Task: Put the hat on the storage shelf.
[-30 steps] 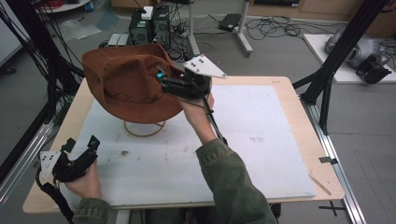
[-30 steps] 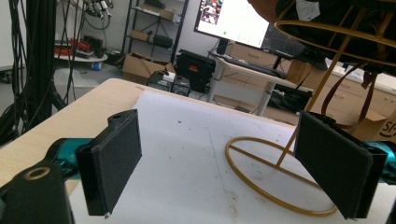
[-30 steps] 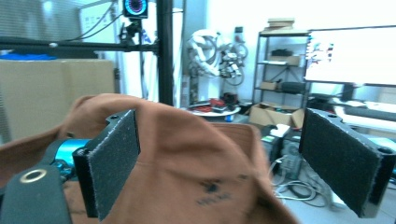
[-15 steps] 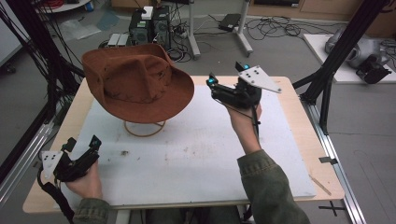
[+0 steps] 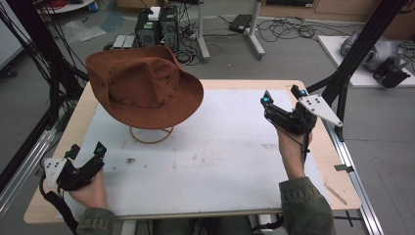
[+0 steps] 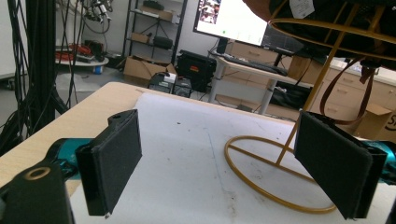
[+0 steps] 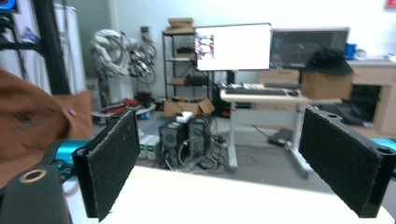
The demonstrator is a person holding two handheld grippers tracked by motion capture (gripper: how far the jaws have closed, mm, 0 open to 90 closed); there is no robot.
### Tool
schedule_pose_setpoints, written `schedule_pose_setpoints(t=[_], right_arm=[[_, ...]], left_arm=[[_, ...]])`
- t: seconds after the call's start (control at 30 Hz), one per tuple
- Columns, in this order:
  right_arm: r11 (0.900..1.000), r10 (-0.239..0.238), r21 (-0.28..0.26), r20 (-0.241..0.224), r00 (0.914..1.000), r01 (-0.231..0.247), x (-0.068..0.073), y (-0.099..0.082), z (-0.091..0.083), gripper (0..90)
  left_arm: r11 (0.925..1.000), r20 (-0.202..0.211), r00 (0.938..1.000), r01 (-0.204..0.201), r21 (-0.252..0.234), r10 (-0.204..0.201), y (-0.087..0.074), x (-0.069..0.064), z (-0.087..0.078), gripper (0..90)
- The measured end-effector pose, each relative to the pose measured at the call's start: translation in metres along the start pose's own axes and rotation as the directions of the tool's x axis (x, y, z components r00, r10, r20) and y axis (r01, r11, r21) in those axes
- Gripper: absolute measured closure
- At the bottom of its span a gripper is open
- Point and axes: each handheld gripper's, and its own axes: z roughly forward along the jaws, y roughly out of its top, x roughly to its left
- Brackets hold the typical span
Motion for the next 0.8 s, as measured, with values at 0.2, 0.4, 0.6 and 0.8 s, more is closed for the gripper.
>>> schedule_pose_setpoints(t=[0.2, 0.4, 0.6, 0.8], right_arm=[[0.9996, 0.005, 0.028, 0.078, 0.9969, -0.007, -0.021, -0.028, -0.017, 11.8], [0.9985, -0.020, 0.054, 0.144, 0.9893, 0.012, -0.036, -0.061, -0.032, 11.9], [0.9968, -0.040, 0.075, 0.181, 0.9828, 0.027, -0.040, -0.092, -0.043, 11.8], [0.9941, 0.002, 0.106, 0.195, 0.9807, -0.023, -0.042, -0.126, -0.054, 11.9]], left_arm=[[1.0000, -0.002, 1.0000, -0.006, 0.005, 0.006, 0.000, 0.000, 0.000, 15.4], [1.0000, -0.009, 0.9999, -0.007, 0.000, 0.007, 0.000, 0.001, 0.000, 15.4], [1.0000, -0.009, 0.9999, -0.009, 0.004, 0.009, -0.001, 0.000, 0.000, 15.3], [0.9997, -0.001, 0.9998, -0.022, 0.006, 0.022, -0.001, -0.003, 0.001, 15.3]])
